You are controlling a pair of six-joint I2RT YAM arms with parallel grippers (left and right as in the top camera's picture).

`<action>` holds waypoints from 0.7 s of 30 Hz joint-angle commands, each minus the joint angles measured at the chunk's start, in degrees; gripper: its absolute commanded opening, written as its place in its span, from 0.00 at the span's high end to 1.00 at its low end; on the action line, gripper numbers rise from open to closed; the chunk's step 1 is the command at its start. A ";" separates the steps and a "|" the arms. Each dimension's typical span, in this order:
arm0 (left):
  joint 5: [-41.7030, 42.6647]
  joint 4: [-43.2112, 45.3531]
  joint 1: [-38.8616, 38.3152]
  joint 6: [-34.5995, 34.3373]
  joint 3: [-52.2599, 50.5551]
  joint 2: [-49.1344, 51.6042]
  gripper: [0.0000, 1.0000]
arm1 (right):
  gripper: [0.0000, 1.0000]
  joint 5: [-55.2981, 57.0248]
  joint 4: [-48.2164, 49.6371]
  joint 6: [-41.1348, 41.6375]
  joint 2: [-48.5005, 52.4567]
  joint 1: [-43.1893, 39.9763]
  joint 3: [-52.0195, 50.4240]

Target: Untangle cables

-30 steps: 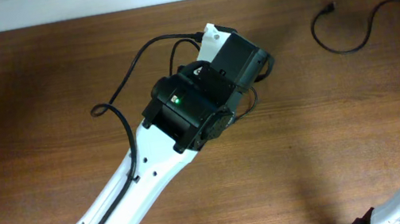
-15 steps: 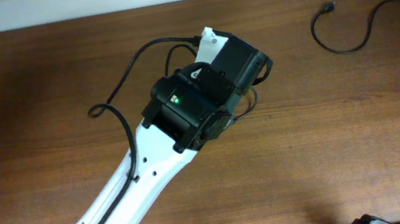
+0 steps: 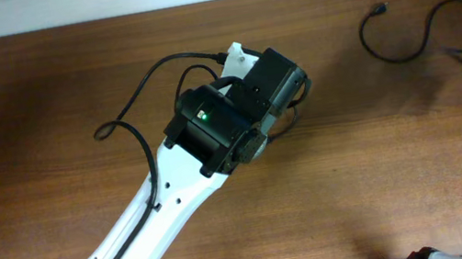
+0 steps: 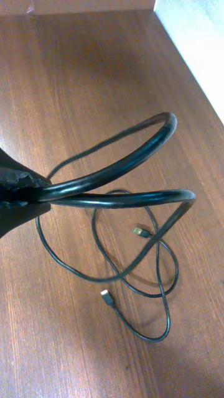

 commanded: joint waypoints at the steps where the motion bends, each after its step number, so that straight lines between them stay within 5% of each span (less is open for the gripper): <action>1: -2.05 0.39 0.09 -0.81 0.63 -1.07 1.00 | 0.96 1.73 2.01 10.97 2.93 -8.24 -0.20; 6: -2.01 1.31 0.09 -0.79 0.63 -1.07 1.00 | 0.90 1.14 9.16 4.37 8.48 -15.63 -0.20; 7: -2.01 1.88 0.07 -0.79 0.63 -1.07 1.00 | 0.69 0.92 10.23 4.46 9.57 -15.58 -0.20; 8: -2.01 2.40 0.07 -0.79 0.63 -1.07 1.00 | 0.00 -0.76 11.82 4.44 10.58 -15.34 -0.20; 21: -1.36 2.69 0.07 -2.08 0.63 -1.07 1.00 | 0.01 -7.72 25.90 4.70 28.13 -15.13 -0.13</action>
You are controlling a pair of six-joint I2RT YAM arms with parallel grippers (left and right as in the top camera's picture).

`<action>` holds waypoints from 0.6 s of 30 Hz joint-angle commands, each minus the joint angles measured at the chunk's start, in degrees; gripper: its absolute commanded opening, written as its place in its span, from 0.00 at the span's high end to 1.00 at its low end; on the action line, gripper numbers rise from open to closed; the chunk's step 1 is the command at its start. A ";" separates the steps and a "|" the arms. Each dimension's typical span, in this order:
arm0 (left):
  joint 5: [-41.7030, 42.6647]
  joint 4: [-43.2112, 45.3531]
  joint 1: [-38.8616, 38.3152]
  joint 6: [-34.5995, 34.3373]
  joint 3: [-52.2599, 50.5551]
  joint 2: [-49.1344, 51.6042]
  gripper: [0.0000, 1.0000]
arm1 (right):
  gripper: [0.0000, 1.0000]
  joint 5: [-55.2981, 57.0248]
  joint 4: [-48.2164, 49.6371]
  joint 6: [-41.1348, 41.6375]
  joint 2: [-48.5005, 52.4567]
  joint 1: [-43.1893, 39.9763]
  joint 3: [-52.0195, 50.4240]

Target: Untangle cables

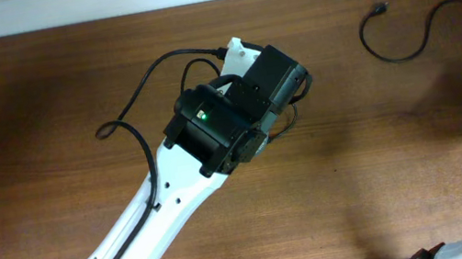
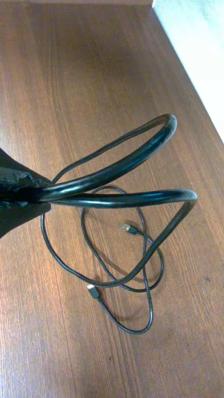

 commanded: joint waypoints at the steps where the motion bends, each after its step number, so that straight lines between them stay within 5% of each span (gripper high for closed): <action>1: -0.83 0.11 0.07 -1.01 0.63 -1.07 1.00 | 0.01 -2.21 2.03 1.40 2.84 0.59 0.09; 5: -0.83 0.61 0.02 -1.01 0.63 -1.07 1.00 | 0.01 -12.52 5.38 -2.47 2.80 5.53 5.49; 8: -0.85 0.90 0.02 -0.98 0.63 -1.07 1.00 | 0.02 -9.18 -6.23 -14.25 2.69 11.17 15.32; 10: -0.85 1.68 0.04 -0.98 0.63 -1.07 1.00 | 0.02 4.46 -18.75 -19.54 3.02 15.10 24.76; 13: -0.81 1.16 0.02 -0.98 0.63 -1.05 1.00 | 0.02 8.11 -34.01 -14.45 6.62 14.56 35.87; 18: -0.87 -0.74 0.02 -0.96 0.63 -1.05 1.00 | 0.01 12.81 -46.80 1.09 7.96 10.38 38.34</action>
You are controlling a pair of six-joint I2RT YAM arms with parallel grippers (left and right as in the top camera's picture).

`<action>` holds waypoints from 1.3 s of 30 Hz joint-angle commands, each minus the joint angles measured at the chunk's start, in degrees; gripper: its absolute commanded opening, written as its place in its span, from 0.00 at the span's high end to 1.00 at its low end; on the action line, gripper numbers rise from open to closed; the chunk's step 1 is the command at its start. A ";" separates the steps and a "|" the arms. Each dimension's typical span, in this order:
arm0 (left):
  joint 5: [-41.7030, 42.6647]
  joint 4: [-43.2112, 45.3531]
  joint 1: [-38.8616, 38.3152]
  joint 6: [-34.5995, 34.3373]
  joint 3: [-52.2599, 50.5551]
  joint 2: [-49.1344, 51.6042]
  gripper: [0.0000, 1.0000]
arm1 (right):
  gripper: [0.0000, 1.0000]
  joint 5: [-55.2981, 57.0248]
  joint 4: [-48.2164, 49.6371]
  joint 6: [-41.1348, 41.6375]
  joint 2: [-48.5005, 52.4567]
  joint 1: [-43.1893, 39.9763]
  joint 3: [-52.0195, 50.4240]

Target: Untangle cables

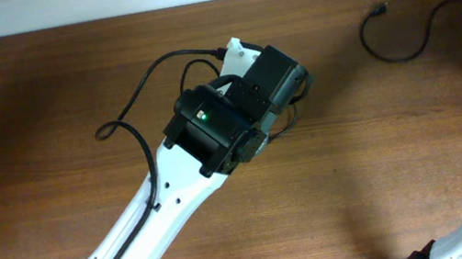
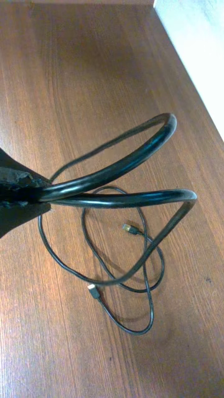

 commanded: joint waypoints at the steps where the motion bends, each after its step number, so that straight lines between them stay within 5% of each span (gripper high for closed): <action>1: -0.87 -0.61 0.02 -0.76 0.63 -1.03 1.00 | 0.01 2.95 -4.39 11.26 0.81 -3.87 0.87; 7: -0.87 -0.52 0.02 -0.76 0.63 -1.03 1.00 | 0.02 -3.30 -7.67 22.38 1.16 -13.35 0.83; 19: -0.87 0.42 0.02 -0.79 0.63 -1.03 1.00 | 0.01 -3.06 0.26 23.10 10.14 -11.08 0.83; 20: -0.87 0.42 0.02 -0.79 0.63 -1.03 1.00 | 0.06 -3.04 0.26 22.93 10.64 -10.99 0.83; 21: -0.87 0.37 0.02 -0.79 0.63 -1.03 1.00 | 0.29 -3.06 0.28 22.93 11.34 -10.95 0.83; 22: -0.87 0.35 0.02 -0.79 0.63 -1.03 1.00 | 0.32 -3.04 0.28 22.93 11.65 -10.95 0.83; 23: -0.85 0.35 0.02 -0.79 0.63 -1.03 1.00 | 0.87 -3.04 0.31 22.93 11.76 -10.95 0.83; 24: -0.85 0.37 0.02 -0.79 0.63 -1.03 1.00 | 0.96 -3.04 0.50 22.93 11.76 -10.95 0.83; 32: -0.85 0.96 0.02 -0.79 0.63 -1.03 1.00 | 0.96 -7.26 -0.70 12.28 9.81 -9.18 4.24; 39: -0.20 0.79 0.02 -0.79 0.63 -1.03 1.00 | 0.96 0.72 -10.49 0.83 6.56 9.73 23.41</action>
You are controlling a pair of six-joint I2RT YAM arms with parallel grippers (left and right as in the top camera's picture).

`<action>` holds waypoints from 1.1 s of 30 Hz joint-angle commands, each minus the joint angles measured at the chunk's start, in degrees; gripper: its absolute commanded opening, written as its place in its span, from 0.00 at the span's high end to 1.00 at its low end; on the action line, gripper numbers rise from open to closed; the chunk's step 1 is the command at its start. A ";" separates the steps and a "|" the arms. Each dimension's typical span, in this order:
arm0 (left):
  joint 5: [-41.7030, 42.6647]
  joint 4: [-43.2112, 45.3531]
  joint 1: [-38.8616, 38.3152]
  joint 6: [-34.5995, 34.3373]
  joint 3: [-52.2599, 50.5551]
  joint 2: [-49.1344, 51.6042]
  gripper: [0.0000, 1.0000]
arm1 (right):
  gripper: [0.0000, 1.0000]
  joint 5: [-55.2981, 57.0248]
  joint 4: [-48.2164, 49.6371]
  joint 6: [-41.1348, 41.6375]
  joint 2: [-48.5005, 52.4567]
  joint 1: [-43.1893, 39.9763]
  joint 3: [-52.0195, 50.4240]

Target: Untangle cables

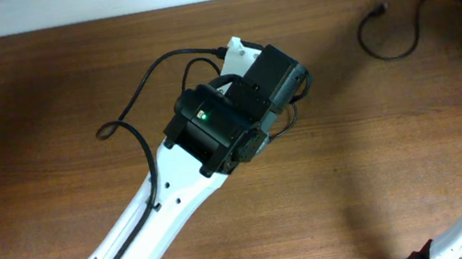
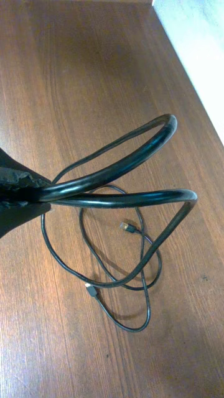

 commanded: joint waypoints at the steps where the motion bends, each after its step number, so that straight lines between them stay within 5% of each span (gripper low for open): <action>1: -0.24 0.13 0.02 -0.79 0.63 -1.01 1.00 | 0.96 4.39 -0.52 -6.99 -2.67 10.08 4.46; 7: -0.26 -0.28 0.02 -0.76 0.59 -0.96 1.00 | 0.96 5.09 2.25 -9.29 -2.43 27.65 4.59; 13: -0.26 -0.79 0.02 -0.74 0.57 -0.96 1.00 | 0.96 4.63 2.19 -8.63 1.90 35.19 4.42; 14: -0.24 -0.79 0.02 -0.50 0.57 -0.96 1.00 | 0.83 4.66 2.16 -8.37 3.06 35.91 4.39; 15: -0.28 -0.83 0.02 -0.44 0.57 -0.96 1.00 | 0.38 4.59 2.03 -8.22 3.48 36.26 4.37; 16: -0.28 -0.94 0.02 -0.35 0.57 -0.96 1.00 | 0.17 3.61 1.81 -8.24 4.39 36.89 4.37; 18: -0.28 -0.92 0.02 -0.33 0.57 -0.96 1.00 | 0.01 -0.04 1.88 -8.24 5.79 37.22 4.37; 25: -0.28 -1.20 0.02 -0.33 0.46 -0.96 1.00 | 0.02 4.24 -0.13 -16.79 4.24 38.62 8.00; 33: -0.57 -1.68 0.04 -0.33 0.46 1.90 1.00 | 0.01 -0.13 -20.63 -16.22 2.91 38.75 35.30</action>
